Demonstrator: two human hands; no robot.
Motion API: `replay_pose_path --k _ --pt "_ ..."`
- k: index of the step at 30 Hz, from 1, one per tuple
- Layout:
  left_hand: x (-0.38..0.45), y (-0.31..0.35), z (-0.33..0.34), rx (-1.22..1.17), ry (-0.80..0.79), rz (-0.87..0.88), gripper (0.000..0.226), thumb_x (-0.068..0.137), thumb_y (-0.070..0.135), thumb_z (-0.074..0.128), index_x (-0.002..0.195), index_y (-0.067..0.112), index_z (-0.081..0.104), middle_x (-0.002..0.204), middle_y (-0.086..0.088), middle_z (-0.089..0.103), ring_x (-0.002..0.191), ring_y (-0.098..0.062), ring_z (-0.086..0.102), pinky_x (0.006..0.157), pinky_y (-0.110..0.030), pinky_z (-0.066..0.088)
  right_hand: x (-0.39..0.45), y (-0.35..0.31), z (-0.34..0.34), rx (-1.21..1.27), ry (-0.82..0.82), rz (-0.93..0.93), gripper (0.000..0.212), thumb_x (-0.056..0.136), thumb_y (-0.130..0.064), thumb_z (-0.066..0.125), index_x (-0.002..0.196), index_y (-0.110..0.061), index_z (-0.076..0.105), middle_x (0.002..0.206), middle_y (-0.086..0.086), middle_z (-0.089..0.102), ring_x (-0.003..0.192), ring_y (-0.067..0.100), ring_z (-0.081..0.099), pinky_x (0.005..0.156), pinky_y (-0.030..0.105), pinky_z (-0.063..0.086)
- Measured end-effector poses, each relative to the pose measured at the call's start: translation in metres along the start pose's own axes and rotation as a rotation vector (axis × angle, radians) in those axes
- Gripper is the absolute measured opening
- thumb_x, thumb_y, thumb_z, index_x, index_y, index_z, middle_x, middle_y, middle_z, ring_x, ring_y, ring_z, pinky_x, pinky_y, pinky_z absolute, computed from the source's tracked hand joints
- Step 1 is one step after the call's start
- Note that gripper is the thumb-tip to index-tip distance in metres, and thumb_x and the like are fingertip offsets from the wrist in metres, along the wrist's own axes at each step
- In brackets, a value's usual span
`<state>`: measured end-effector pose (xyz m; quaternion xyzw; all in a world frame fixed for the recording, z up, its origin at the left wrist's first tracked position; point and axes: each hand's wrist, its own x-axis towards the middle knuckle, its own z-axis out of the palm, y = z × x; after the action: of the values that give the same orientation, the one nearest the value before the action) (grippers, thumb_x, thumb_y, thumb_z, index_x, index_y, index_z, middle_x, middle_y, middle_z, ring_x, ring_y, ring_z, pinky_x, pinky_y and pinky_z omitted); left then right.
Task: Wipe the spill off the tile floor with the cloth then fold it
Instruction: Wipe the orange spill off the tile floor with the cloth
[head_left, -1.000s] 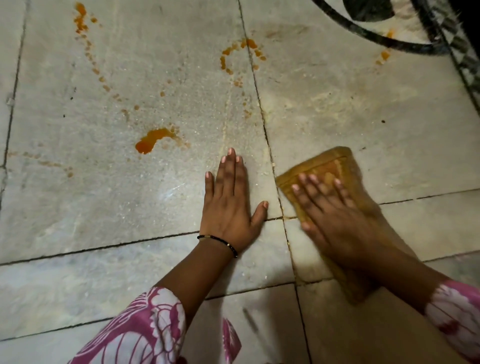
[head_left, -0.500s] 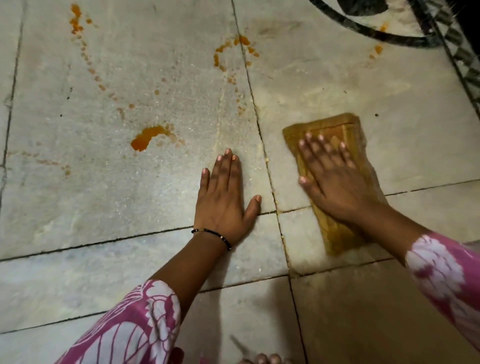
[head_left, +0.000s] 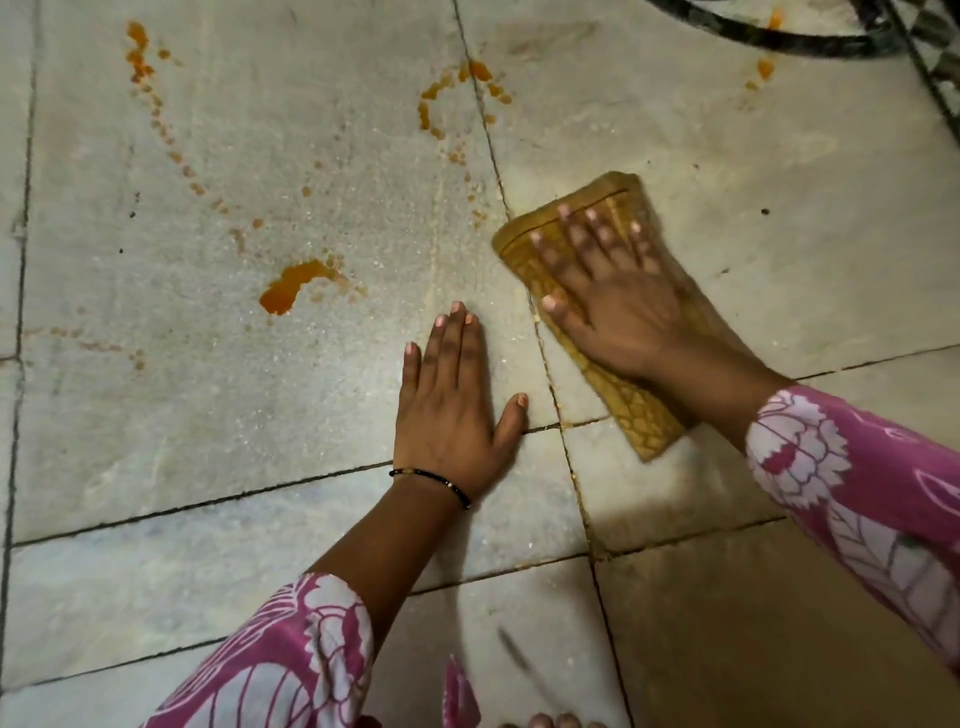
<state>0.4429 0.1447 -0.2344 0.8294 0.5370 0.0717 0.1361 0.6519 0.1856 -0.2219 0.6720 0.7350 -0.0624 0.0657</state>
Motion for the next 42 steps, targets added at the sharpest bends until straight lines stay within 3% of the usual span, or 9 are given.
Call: replay_pose_path --k 3,6,11,15,19,24,30,35,42 --pt "0.0 -0.001 0.001 -0.013 0.004 -0.001 0.079 0.088 0.054 0.031 0.149 0.005 0.016 0.157 -0.012 0.015 0.145 -0.024 0.011 0.117 -0.042 0.003 -0.027 -0.018 0.005 -0.027 -0.025 -0.216 0.061 0.094 -0.057 0.015 0.151 -0.037 0.004 0.161 0.004 0.002 0.147 0.027 0.002 0.116 0.05 0.002" --pt "0.001 -0.003 0.001 -0.018 0.009 0.004 0.078 0.089 0.054 0.031 0.148 0.006 0.017 0.157 -0.012 0.016 0.145 -0.023 0.01 0.117 -0.042 0.003 -0.064 -0.006 0.008 -0.01 -0.071 -0.271 0.063 0.093 -0.061 0.017 0.151 -0.04 0.005 0.16 -0.002 0.0 0.147 0.022 -0.001 0.116 0.046 0.001" --pt "0.001 -0.002 0.003 0.007 -0.008 0.002 0.078 0.088 0.054 0.031 0.148 0.006 0.018 0.157 -0.012 0.017 0.145 -0.023 0.013 0.117 -0.043 0.004 -0.051 0.054 -0.001 0.048 -0.033 0.037 0.065 0.09 -0.064 0.012 0.15 -0.04 0.001 0.161 -0.001 0.001 0.148 0.024 0.002 0.116 0.049 0.002" --pt "0.001 0.0 0.002 0.018 -0.025 -0.008 0.078 0.088 0.053 0.031 0.148 0.005 0.021 0.157 -0.011 0.017 0.145 -0.023 0.012 0.117 -0.045 0.004 0.019 0.047 -0.007 0.054 0.009 0.228 0.065 0.092 -0.06 0.011 0.151 -0.035 0.001 0.161 0.004 -0.002 0.147 0.026 -0.003 0.115 0.054 -0.003" --pt "0.001 0.001 0.002 0.032 -0.03 -0.014 0.078 0.088 0.053 0.031 0.148 0.004 0.022 0.157 -0.012 0.018 0.145 -0.023 0.012 0.117 -0.045 0.005 0.053 -0.017 -0.01 0.033 -0.007 -0.048 0.058 0.099 -0.048 0.017 0.152 -0.031 0.0 0.161 0.004 -0.002 0.147 0.026 -0.003 0.114 0.055 -0.004" --pt "0.0 -0.002 0.003 0.016 -0.018 -0.005 0.077 0.088 0.054 0.031 0.147 0.004 0.024 0.155 -0.012 0.022 0.144 -0.024 0.015 0.117 -0.045 0.004 -0.009 -0.025 0.003 -0.003 -0.016 -0.3 0.058 0.097 -0.046 0.015 0.152 -0.029 0.011 0.16 -0.002 0.008 0.147 0.019 0.005 0.116 0.052 0.004" --pt "0.001 0.001 0.003 0.0 0.0 -0.01 0.076 0.088 0.052 0.034 0.147 0.005 0.025 0.157 -0.01 0.019 0.145 -0.022 0.012 0.117 -0.044 0.003 -0.028 0.056 -0.002 0.055 0.003 0.006 0.058 0.095 -0.041 0.011 0.151 -0.03 0.004 0.16 -0.003 0.009 0.147 0.021 0.007 0.116 0.05 0.002" --pt "0.001 0.002 0.001 0.004 -0.014 -0.018 0.076 0.087 0.052 0.034 0.147 0.005 0.025 0.157 -0.011 0.018 0.145 -0.023 0.012 0.117 -0.044 0.004 0.058 0.031 -0.012 0.13 0.034 0.273 0.057 0.099 -0.042 0.015 0.153 -0.025 0.003 0.161 0.001 -0.002 0.147 0.026 -0.003 0.115 0.054 -0.005" --pt "0.0 0.001 0.002 0.017 -0.018 -0.01 0.076 0.088 0.053 0.033 0.147 0.005 0.025 0.156 -0.011 0.019 0.145 -0.023 0.013 0.117 -0.045 0.006 -0.011 -0.024 0.001 0.061 0.011 -0.136 0.06 0.095 -0.041 0.015 0.152 -0.023 0.013 0.16 0.001 0.014 0.147 0.022 0.01 0.117 0.052 0.006"
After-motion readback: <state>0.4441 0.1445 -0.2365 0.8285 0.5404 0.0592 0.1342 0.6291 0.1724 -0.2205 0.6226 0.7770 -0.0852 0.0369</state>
